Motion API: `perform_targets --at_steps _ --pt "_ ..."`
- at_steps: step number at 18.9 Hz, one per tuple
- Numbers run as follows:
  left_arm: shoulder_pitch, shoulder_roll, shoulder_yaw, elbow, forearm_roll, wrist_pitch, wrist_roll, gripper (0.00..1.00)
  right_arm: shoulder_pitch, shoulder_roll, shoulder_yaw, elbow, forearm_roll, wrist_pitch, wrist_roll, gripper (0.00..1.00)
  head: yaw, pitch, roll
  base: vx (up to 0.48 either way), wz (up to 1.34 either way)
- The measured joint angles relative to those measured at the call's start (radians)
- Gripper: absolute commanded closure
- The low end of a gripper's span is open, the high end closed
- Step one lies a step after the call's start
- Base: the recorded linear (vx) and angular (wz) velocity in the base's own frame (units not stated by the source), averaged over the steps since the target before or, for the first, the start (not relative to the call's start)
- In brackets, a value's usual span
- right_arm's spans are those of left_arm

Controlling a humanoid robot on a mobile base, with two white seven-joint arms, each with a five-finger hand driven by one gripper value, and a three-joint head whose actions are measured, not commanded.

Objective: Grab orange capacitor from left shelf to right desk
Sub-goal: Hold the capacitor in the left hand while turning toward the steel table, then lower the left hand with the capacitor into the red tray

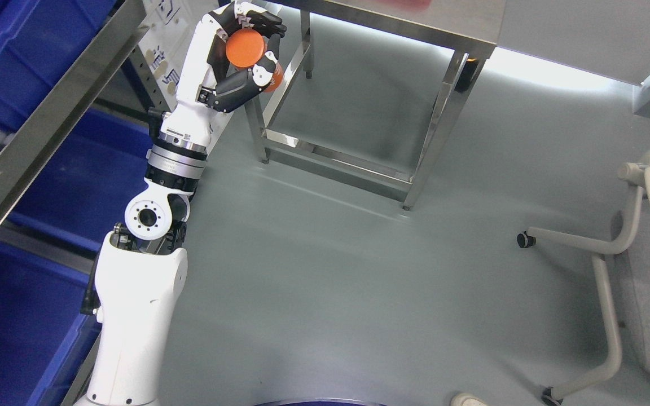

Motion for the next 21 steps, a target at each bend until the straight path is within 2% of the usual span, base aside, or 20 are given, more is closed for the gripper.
perform_targets --at_steps 15,21 --pt "-0.019 0.0 -0.078 0.002 0.0 0.03 0.004 0.95 0.0 0.0 0.0 0.0 0.0 0.0 0.0 0.0 0.0 0.0 0.0 0.404 -0.15" --pt "-0.035 0.0 -0.107 0.019 0.0 0.104 0.01 0.94 0.0 0.0 0.0 0.0 0.0 0.0 0.0 0.0 0.0 0.0 0.0 0.337 -0.04"
